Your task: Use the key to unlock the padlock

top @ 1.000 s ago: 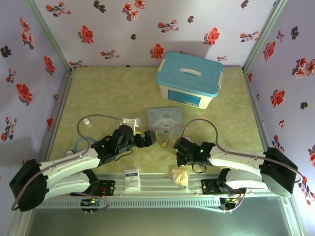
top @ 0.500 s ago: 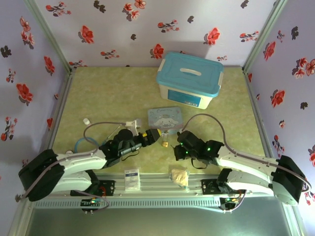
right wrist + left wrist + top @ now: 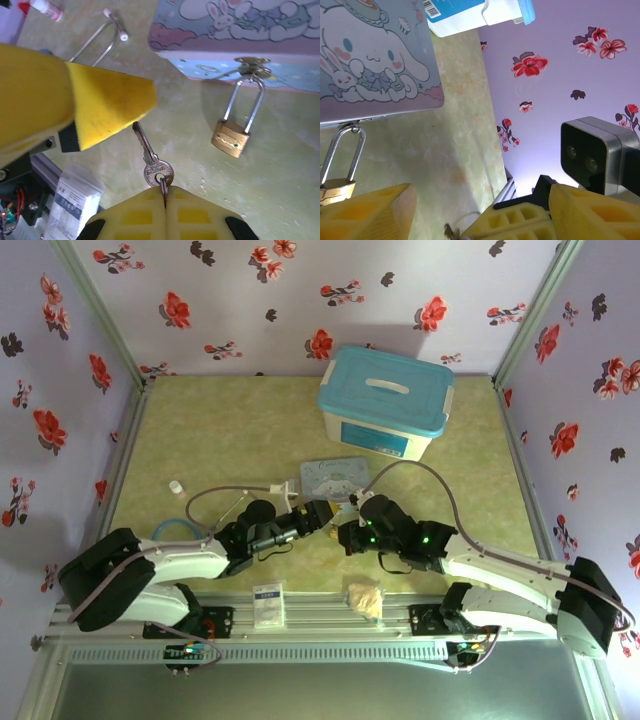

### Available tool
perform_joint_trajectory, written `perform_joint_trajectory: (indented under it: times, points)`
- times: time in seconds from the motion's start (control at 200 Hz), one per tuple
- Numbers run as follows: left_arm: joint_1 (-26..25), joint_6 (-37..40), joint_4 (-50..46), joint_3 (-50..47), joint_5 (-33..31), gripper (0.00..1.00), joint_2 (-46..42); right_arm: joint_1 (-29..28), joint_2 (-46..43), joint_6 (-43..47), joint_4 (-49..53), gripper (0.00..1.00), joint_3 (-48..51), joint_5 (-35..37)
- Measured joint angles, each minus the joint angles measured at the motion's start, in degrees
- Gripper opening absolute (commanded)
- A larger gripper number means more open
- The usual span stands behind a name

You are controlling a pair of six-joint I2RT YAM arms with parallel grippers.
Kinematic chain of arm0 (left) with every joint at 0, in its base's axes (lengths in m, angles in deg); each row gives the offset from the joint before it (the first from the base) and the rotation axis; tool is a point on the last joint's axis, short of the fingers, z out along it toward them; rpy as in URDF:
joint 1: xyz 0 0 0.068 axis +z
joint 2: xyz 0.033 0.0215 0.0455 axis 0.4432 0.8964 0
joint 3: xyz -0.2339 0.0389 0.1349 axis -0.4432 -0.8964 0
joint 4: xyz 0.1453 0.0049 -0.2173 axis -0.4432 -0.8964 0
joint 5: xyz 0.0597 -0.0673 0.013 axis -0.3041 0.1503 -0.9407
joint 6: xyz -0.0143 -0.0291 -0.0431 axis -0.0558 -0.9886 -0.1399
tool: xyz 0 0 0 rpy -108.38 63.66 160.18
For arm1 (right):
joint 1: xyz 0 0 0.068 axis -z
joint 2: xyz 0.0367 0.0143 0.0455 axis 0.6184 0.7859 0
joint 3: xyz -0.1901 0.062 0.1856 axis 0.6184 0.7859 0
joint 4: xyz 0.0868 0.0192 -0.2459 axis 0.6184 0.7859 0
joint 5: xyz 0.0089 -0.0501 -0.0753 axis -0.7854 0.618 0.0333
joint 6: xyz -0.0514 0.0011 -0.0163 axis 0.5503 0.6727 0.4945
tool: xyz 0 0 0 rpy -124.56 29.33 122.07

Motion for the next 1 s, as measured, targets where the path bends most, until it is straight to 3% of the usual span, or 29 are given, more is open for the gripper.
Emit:
perform_joint_trajectory:
  times: [0.06, 0.2, 0.32, 0.45, 0.545, 0.63, 0.715, 0.78, 1.0]
  points:
    - [-0.07, 0.11, -1.11, 0.52, 0.26, 0.66, -0.37, 0.00, 0.17, 0.17, -0.76, 0.00, -0.04, -0.22]
    - [-0.17, 0.22, -2.62, 0.66, 0.35, 0.42, -1.03, 0.00, 1.25, 0.42, -2.34, 0.00, -0.37, -0.46]
    - [-0.17, 0.81, -3.06, 0.66, 0.37, 0.40, -1.51, 0.00, 2.71, 0.52, -3.34, 0.00, -1.25, -0.70]
    - [-0.17, 1.62, -4.48, 0.76, 0.35, 0.29, -2.40, 0.00, 3.15, 0.52, -4.20, 0.00, -1.36, -0.90]
    - [-0.17, 2.34, -6.67, 0.87, 0.31, 0.27, -3.34, 0.00, 3.15, 0.52, -4.57, 0.00, -1.38, -0.90]
    - [-0.20, 3.21, -8.68, 0.94, 0.24, 0.31, -4.44, 0.00, 3.15, 0.52, -4.57, 0.00, -1.38, -0.92]
    - [-0.22, 4.31, -10.62, 1.31, 0.02, 0.55, -5.16, 0.00, 3.15, 0.50, -4.63, 0.00, -1.38, -1.07]
    - [-0.22, 4.68, -11.54, 1.60, -0.37, 0.66, -5.20, 0.00, 3.15, 0.50, -4.66, 0.00, -1.38, -1.20]
    - [-0.20, 3.72, -10.23, 1.86, -0.74, 0.65, -2.40, 0.00, 3.91, 0.52, -5.05, 0.00, -1.36, -3.04]
